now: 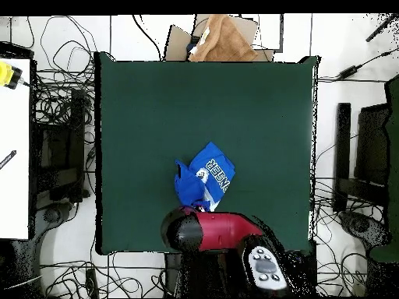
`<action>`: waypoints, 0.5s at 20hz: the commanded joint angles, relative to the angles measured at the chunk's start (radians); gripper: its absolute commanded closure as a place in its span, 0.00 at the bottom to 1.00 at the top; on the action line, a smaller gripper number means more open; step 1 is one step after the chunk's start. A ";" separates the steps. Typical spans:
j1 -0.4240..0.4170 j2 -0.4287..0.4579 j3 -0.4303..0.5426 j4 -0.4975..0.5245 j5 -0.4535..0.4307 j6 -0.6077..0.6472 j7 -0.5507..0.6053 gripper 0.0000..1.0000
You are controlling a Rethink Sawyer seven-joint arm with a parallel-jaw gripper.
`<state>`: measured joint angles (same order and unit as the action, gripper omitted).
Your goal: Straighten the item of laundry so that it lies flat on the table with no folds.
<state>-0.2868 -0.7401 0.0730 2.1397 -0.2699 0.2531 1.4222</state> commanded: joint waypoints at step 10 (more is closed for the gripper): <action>-0.117 0.644 -0.160 0.058 -0.184 -0.788 0.216 1.00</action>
<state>-0.3162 -0.3394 0.0348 2.1780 -0.3658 -0.4969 1.4245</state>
